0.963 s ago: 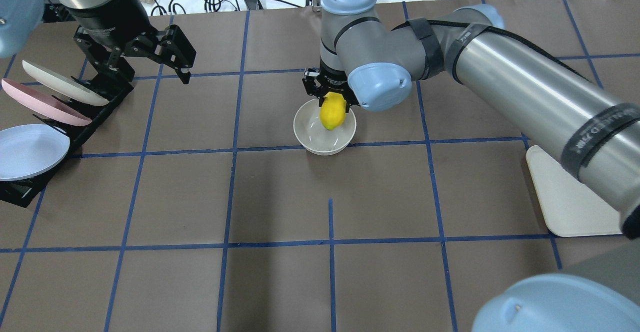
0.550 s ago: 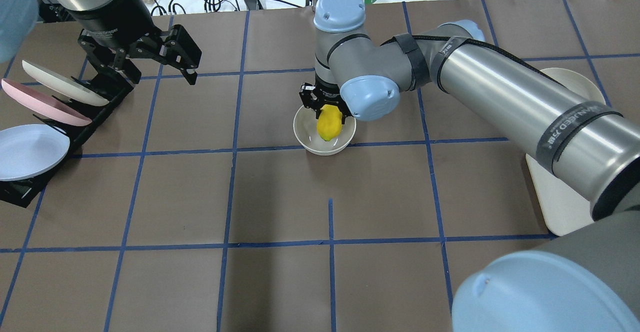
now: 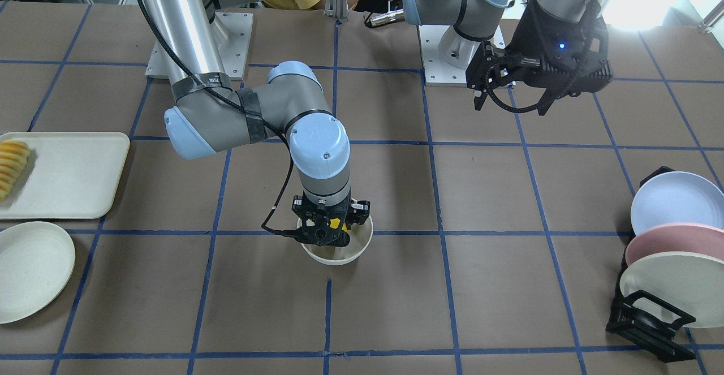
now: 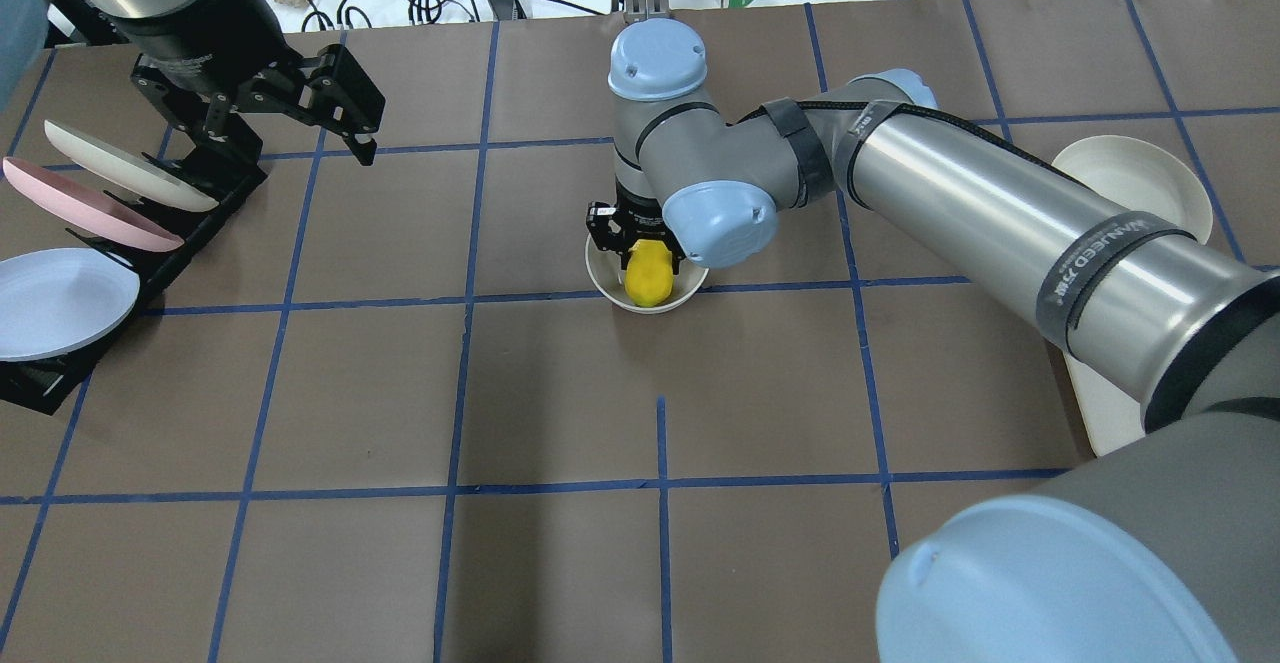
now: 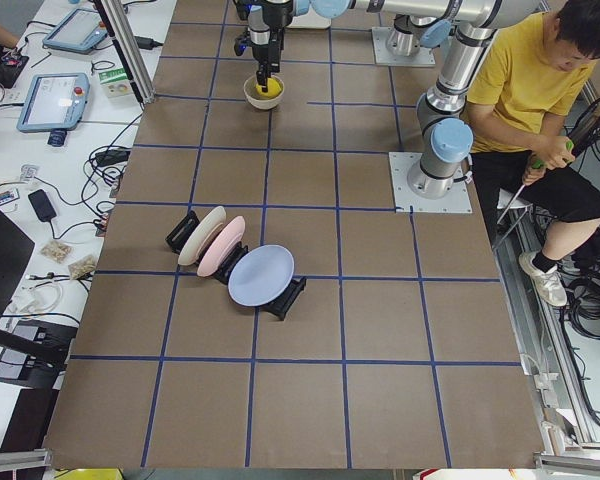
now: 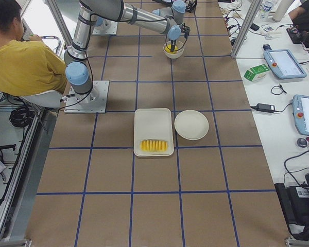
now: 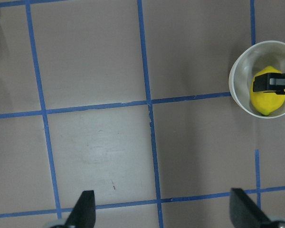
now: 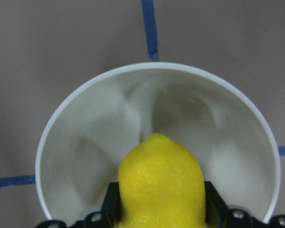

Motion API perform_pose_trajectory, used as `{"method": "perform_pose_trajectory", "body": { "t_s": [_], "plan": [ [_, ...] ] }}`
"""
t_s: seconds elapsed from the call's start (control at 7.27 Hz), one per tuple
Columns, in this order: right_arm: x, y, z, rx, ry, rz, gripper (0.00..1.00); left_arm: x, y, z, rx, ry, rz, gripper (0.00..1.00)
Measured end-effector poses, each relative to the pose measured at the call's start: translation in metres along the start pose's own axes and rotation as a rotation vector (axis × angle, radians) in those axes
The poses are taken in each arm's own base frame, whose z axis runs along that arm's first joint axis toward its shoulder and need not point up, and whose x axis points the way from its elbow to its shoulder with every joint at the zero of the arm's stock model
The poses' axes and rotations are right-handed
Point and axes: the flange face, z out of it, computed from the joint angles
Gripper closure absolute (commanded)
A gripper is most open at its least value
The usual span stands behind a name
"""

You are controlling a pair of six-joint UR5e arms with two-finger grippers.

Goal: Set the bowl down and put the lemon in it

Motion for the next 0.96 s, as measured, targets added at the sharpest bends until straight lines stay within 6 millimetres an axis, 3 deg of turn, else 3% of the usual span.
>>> {"method": "perform_pose_trajectory", "body": {
  "t_s": [0.41, 0.83, 0.96],
  "plan": [
    [-0.002, -0.004, 0.014, 0.013, -0.007, -0.022, 0.0, -0.001, 0.004, 0.001, -0.012, -0.01, -0.004, 0.0],
    [-0.003, -0.01, 0.004, 0.049, -0.019, -0.052, 0.0, 0.0, 0.005, -0.001, -0.007, -0.006, -0.009, 0.0],
    [0.001, -0.011, -0.015, 0.067, -0.021, -0.046, 0.0, 0.0, 0.006, -0.001, -0.007, -0.008, -0.009, 0.0]
  ]
}}
